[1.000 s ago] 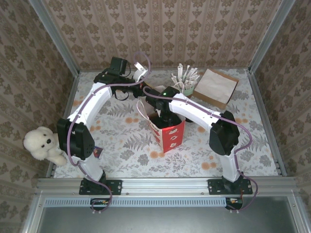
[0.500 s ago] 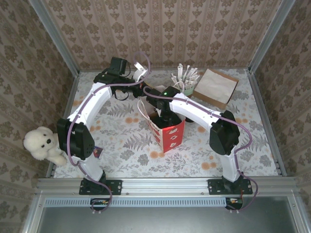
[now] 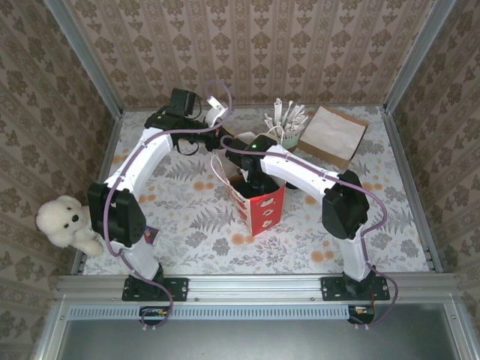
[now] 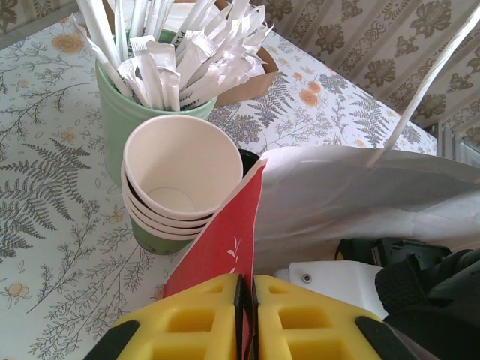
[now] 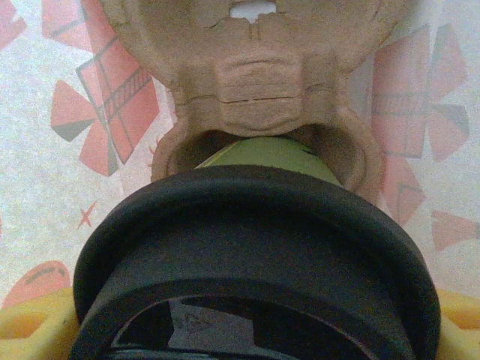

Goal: Pack the takeout coffee

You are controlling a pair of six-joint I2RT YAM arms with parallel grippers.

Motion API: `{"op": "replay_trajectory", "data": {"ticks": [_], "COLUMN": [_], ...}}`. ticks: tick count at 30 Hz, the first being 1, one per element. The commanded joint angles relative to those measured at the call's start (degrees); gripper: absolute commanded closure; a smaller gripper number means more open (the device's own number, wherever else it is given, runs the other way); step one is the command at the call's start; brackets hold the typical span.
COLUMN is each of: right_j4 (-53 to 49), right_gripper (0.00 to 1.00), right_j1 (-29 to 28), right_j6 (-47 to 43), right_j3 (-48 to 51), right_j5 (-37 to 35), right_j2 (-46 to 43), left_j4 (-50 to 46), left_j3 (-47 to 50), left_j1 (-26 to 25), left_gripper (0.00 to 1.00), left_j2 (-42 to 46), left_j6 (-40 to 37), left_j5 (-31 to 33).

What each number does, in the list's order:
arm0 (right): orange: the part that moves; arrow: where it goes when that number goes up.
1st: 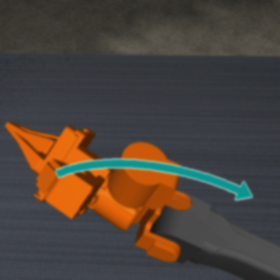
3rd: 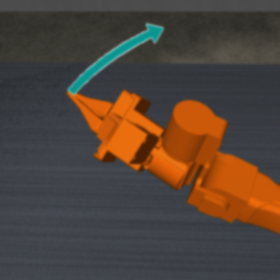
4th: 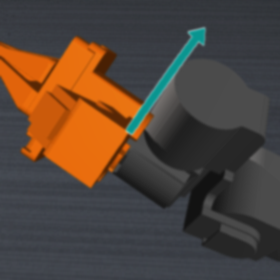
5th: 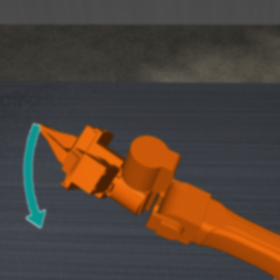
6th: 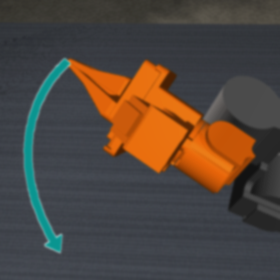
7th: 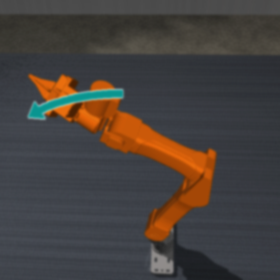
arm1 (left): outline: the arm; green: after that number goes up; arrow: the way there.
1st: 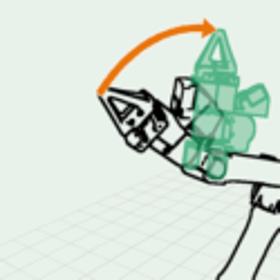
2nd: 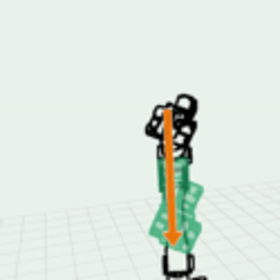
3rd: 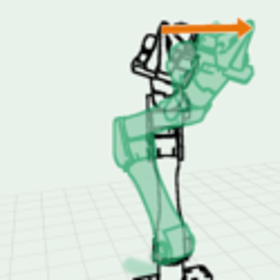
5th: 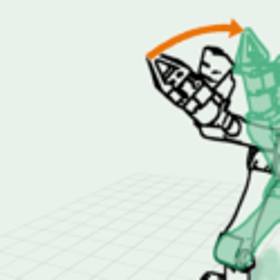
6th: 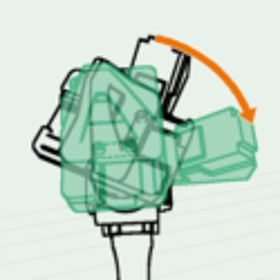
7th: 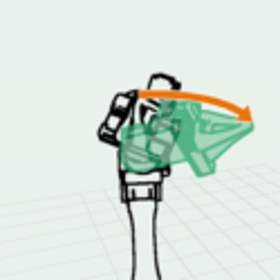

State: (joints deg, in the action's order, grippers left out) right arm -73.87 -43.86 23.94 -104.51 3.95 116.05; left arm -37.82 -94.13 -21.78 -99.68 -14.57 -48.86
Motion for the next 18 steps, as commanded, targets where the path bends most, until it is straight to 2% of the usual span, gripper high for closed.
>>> {"op": "replay_trajectory", "data": {"ticks": [1,18], "right_j4": [-0.45,1.76], "right_gripper": [0.46,0.46], "right_j1": [0.26,0.32], "right_j6": [-0.39,-1.31], "right_j3": [0.31,1.92], "right_j5": [-1.17,-1.63], "right_j2": [2.09,2.87], "left_j4": [0.23,0.2], "left_j3": [0.35,0.57], "left_j1": [-0.6,-0.72], "left_gripper": [0.86,0.85], "left_j2": [2.03,2.21], "left_j6": [0.66,0.51], "left_j5": [-3.22,-3.08]}}
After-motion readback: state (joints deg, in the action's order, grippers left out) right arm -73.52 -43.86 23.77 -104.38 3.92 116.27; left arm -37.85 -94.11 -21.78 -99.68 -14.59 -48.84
